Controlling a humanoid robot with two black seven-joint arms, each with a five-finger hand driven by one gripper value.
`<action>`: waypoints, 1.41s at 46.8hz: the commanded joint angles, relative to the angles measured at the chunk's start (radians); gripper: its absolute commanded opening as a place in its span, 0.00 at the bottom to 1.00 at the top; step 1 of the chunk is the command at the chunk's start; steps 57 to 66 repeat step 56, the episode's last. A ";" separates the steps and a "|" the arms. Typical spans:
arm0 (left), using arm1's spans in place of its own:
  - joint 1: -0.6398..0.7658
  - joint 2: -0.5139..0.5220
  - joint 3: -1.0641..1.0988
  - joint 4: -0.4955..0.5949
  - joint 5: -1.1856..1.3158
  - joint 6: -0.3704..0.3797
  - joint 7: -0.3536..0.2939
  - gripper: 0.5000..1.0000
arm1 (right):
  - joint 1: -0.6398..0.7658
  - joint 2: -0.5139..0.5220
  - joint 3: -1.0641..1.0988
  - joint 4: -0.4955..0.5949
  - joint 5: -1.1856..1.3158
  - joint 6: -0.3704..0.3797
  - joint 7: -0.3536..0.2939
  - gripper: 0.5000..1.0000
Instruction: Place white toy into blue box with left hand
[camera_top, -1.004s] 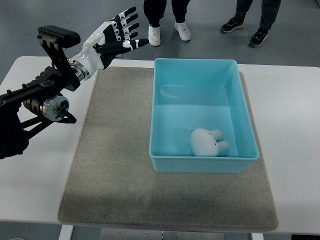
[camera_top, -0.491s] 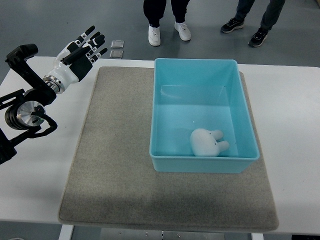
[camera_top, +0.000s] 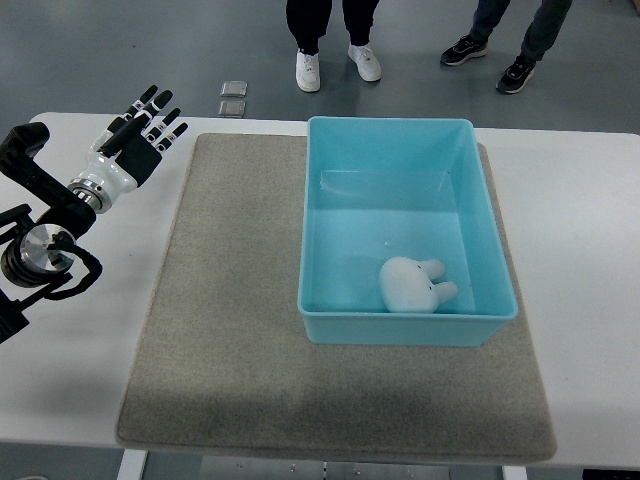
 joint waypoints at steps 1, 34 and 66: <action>0.001 0.000 -0.018 0.000 -0.002 0.000 0.000 1.00 | 0.000 0.000 0.000 0.000 0.000 0.000 0.000 0.87; 0.000 -0.002 -0.050 0.014 0.014 -0.005 -0.002 1.00 | 0.000 0.000 0.000 0.000 0.000 0.000 0.000 0.87; -0.006 -0.002 -0.050 0.015 0.015 -0.005 -0.002 1.00 | -0.002 0.000 0.000 0.015 -0.008 0.012 -0.002 0.87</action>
